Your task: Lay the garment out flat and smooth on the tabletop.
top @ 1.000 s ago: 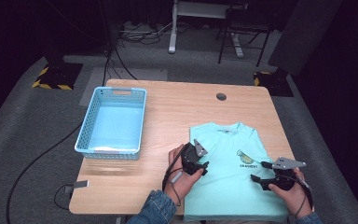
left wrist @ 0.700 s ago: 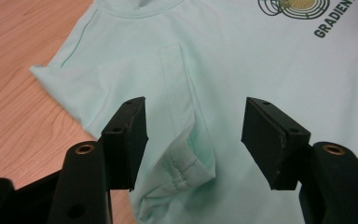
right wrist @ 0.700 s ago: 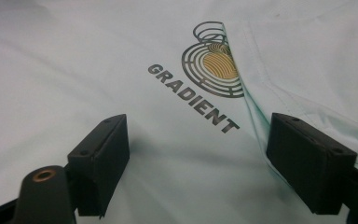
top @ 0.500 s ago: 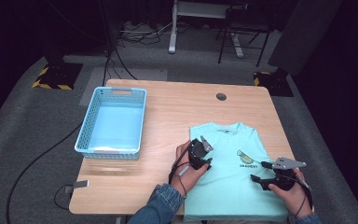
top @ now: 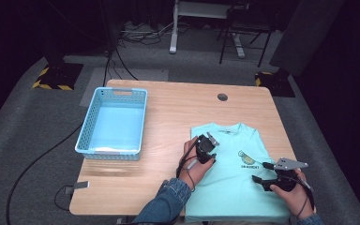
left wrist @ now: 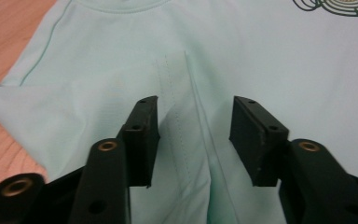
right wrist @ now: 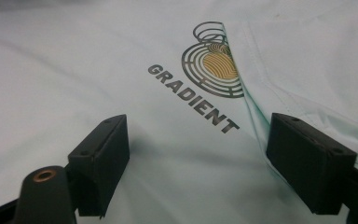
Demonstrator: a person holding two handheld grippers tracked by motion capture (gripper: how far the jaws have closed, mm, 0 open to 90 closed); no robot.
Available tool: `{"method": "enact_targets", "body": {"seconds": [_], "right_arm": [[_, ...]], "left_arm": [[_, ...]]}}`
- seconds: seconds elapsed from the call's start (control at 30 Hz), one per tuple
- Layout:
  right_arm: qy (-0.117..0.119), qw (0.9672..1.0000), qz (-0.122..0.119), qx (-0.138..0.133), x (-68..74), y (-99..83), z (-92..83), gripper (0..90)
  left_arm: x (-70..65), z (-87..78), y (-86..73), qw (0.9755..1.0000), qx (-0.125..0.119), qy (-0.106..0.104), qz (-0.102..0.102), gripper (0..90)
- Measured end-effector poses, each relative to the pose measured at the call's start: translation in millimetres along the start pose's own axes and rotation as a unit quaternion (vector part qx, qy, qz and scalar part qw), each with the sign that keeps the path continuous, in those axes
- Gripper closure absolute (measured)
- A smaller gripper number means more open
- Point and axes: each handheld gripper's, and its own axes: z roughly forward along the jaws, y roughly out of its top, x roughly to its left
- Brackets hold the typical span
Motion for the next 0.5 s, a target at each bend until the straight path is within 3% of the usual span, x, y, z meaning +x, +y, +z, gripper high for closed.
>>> {"method": "enact_targets", "body": {"seconds": [0.13, 0.23, 0.5], "right_arm": [[0.0, 1.0, 0.0, 0.0, -0.1, -0.1, 0.0, 21.1], [0.0, 1.0, 0.0, 0.0, -0.2, -0.1, -0.1, 21.2], [0.001, 1.0, 0.0, 0.0, -0.2, 0.0, -0.1, 21.2]], "left_arm": [[1.4, 0.6, 1.8, 0.9999, -0.001, 0.012, 0.002, 74.7], [4.6, -0.2, 1.1, 0.9999, -0.009, 0.009, -0.004, 86.3], [11.3, -8.4, 0.3, 0.9995, -0.026, 0.014, -0.016, 87.8]]}}
